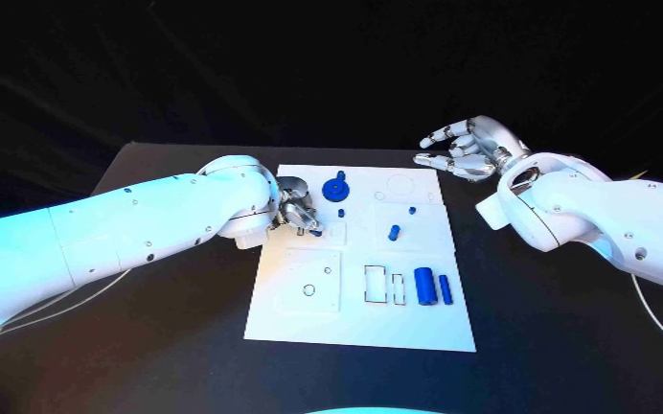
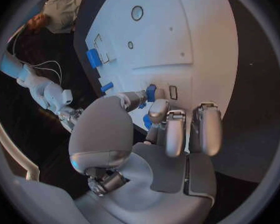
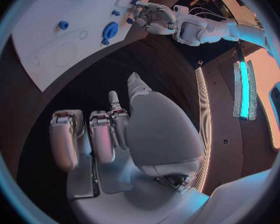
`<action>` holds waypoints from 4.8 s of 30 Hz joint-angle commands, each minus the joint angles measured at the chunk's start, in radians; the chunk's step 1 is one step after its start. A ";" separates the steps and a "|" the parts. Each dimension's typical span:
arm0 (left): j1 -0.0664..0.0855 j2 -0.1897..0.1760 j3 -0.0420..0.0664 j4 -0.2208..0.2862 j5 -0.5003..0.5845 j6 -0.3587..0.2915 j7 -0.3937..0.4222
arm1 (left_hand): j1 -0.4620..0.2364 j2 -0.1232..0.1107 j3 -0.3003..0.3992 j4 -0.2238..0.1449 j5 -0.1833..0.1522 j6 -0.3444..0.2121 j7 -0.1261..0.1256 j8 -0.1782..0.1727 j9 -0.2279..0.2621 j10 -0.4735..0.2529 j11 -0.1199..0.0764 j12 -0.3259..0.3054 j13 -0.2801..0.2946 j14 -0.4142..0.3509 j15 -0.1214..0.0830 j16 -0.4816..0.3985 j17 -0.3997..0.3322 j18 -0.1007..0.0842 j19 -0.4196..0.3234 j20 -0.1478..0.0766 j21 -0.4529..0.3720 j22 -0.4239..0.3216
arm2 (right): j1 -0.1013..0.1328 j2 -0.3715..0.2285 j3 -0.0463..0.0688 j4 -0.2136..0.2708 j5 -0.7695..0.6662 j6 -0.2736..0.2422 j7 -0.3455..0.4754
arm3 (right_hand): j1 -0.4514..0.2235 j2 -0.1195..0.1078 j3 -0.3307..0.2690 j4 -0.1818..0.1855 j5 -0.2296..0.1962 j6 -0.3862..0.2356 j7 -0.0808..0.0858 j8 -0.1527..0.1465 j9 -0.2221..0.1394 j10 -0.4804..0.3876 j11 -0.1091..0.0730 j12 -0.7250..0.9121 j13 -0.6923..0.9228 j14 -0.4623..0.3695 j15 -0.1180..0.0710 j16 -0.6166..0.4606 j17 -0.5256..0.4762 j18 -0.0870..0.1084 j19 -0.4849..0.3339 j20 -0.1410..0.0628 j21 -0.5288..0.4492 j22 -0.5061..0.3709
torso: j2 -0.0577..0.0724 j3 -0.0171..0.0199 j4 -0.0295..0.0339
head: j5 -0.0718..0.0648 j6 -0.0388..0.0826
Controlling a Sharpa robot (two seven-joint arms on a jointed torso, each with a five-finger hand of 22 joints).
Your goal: Assemble the parts on the task board
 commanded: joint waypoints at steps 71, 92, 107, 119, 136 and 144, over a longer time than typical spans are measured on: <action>-0.002 0.032 -0.005 -0.038 0.041 0.038 0.002 | -0.159 0.001 -0.046 -0.021 0.001 0.047 -0.028 0.026 0.003 0.036 -0.018 0.036 0.042 0.102 -0.022 0.007 0.263 -0.023 0.016 -0.016 0.005 0.073 | -0.002 -0.001 0.000 -0.005 0.001 0.005 0.018 | -0.025 0.008 -0.014 0.003 -0.005 -0.016 0.000 0.008 0.002 0.004 -0.004 -0.002 0.153 0.089 -0.009 -0.006 0.195 0.006 0.064 -0.005 -0.009 0.205 | 0.000 0.0004 0.0004 | 0.002 -0.015; -0.002 0.027 -0.006 -0.048 0.040 0.034 0.003 | -0.174 -0.006 -0.180 0.046 0.001 0.053 -0.026 0.021 -0.003 0.034 -0.016 0.036 0.044 0.102 -0.021 0.007 0.263 -0.023 0.017 -0.015 0.003 0.075 | -0.002 -0.003 0.000 -0.005 0.000 0.000 0.016 | -0.039 0.008 -0.021 0.004 -0.005 -0.019 -0.001 0.011 0.003 0.003 -0.004 -0.003 0.152 0.089 -0.009 -0.007 0.194 0.007 0.063 -0.005 -0.011 0.203 | 0.000 -0.0004 -0.0005 | 0.002 -0.011; -0.001 -0.007 0.012 -0.011 0.048 0.017 0.002 | -0.169 -0.012 -0.223 0.071 0.001 0.054 -0.026 0.019 -0.005 0.034 -0.016 0.036 0.045 0.102 -0.020 0.007 0.263 -0.022 0.015 -0.015 0.002 0.073 | -0.003 -0.002 0.000 -0.011 0.000 -0.003 0.016 | -0.047 0.008 -0.026 0.004 -0.005 -0.020 -0.001 0.013 0.003 0.003 -0.004 -0.003 0.152 0.089 -0.009 -0.007 0.194 0.007 0.063 -0.005 -0.011 0.203 | -0.002 0.0003 -0.0008 | 0.003 -0.007; 0.013 -0.039 0.059 -0.002 0.092 0.006 0.003 | -0.146 -0.013 -0.264 0.097 0.002 0.031 -0.017 0.000 -0.014 0.001 -0.008 0.004 0.003 0.099 -0.015 0.001 0.254 -0.019 0.003 -0.012 -0.007 0.057 | -0.004 0.000 0.000 -0.019 0.000 -0.004 0.017 | -0.052 0.009 -0.028 0.005 -0.005 -0.021 -0.001 0.014 0.003 0.004 -0.004 -0.002 0.152 0.089 -0.009 -0.007 0.193 0.007 0.063 -0.006 -0.012 0.203 | -0.001 0.0004 0.0001 | 0.004 0.005; 0.043 -0.007 0.082 -0.143 0.035 0.031 0.017 | -0.064 0.013 -0.329 0.109 0.002 -0.065 0.049 -0.153 -0.099 -0.074 0.049 -0.050 -0.077 0.089 0.035 -0.016 0.229 -0.010 -0.030 0.028 -0.029 0.020 | -0.004 0.001 0.000 -0.026 0.001 -0.003 0.015 | -0.053 0.009 -0.029 0.004 -0.005 -0.021 -0.001 0.015 0.003 0.004 -0.004 -0.002 0.153 0.089 -0.009 -0.007 0.194 0.007 0.064 -0.006 -0.010 0.204 | 0.001 -0.0010 0.0015 | 0.010 0.014; 0.045 0.014 0.082 -0.190 0.018 0.068 0.016 | -0.064 0.016 -0.331 0.111 0.002 -0.061 0.049 -0.154 -0.100 -0.073 0.050 -0.049 -0.075 0.089 0.036 -0.015 0.231 -0.010 -0.029 0.029 -0.029 0.020 | -0.004 0.002 0.000 -0.026 0.001 -0.003 0.015 | -0.054 0.011 -0.030 0.004 -0.005 -0.022 -0.001 0.016 0.004 0.004 -0.005 -0.002 0.153 0.090 -0.009 -0.006 0.195 0.007 0.064 -0.006 -0.010 0.204 | 0.000 -0.0008 0.0015 | 0.012 0.014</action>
